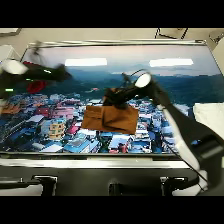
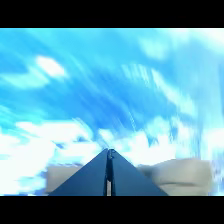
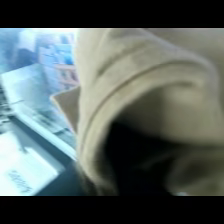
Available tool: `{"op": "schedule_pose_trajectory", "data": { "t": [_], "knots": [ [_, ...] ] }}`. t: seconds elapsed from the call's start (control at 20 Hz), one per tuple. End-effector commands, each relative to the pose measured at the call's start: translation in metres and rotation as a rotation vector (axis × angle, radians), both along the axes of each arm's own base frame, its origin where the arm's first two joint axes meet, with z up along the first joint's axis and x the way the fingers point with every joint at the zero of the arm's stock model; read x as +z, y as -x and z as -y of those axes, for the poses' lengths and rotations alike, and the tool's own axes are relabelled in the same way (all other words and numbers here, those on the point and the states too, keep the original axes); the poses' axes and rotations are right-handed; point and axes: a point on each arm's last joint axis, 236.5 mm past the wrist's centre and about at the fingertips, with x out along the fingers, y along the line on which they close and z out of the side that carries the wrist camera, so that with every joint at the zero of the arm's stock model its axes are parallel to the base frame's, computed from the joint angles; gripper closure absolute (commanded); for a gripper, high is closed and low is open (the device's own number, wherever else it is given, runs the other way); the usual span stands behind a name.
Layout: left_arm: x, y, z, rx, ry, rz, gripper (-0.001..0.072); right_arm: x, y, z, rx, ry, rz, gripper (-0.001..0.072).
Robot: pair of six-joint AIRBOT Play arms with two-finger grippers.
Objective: Fold the clothes and pants, and hang the long-sleeved shirts on hangers.
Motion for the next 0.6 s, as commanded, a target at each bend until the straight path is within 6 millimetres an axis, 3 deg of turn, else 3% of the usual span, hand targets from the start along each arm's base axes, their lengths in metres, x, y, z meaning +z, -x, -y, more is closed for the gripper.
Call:
{"op": "schedule_pose_trajectory", "data": {
  "t": [0.0, 0.05, 0.1, 0.2, 0.25, 0.3, 0.4, 0.5, 0.55],
  "knots": [
    [0.084, 0.035, -0.080, 0.120, -0.102, 0.179, 0.0683, -0.030, 0.001, -0.069, -0.065, -0.202, -0.119, 0.0049],
    [0.095, 0.044, -0.086, 0.114, -0.135, 0.212, 0.0684, -0.023, 0.003, -0.076, -0.046, -0.265, -0.120, 0.0040],
    [0.102, 0.053, -0.093, 0.112, -0.172, 0.226, 0.0683, -0.018, 0.001, -0.072, -0.034, -0.280, -0.114, 0.0039],
    [0.107, 0.067, -0.109, 0.134, -0.236, 0.223, 0.0683, -0.005, -0.011, -0.038, -0.020, -0.271, -0.094, 0.0039],
    [0.106, 0.072, -0.117, 0.147, -0.263, 0.215, 0.0683, 0.003, -0.022, -0.009, -0.021, -0.246, -0.064, 0.0040],
    [0.106, 0.075, -0.123, 0.157, -0.281, 0.208, 0.0683, 0.008, -0.029, 0.022, -0.019, -0.194, -0.035, 0.0040],
    [0.105, 0.078, -0.129, 0.164, -0.288, 0.198, 0.0683, -0.002, -0.031, 0.109, -0.021, 0.048, -0.023, 0.0040],
    [0.104, 0.078, -0.129, 0.163, -0.287, 0.195, 0.0683, -0.029, -0.009, 0.220, 0.003, 0.419, -0.074, 0.0039],
    [0.103, 0.078, -0.128, 0.161, -0.287, 0.195, 0.0683, -0.037, 0.005, 0.260, 0.013, 0.547, -0.109, 0.0040]
  ]
}}
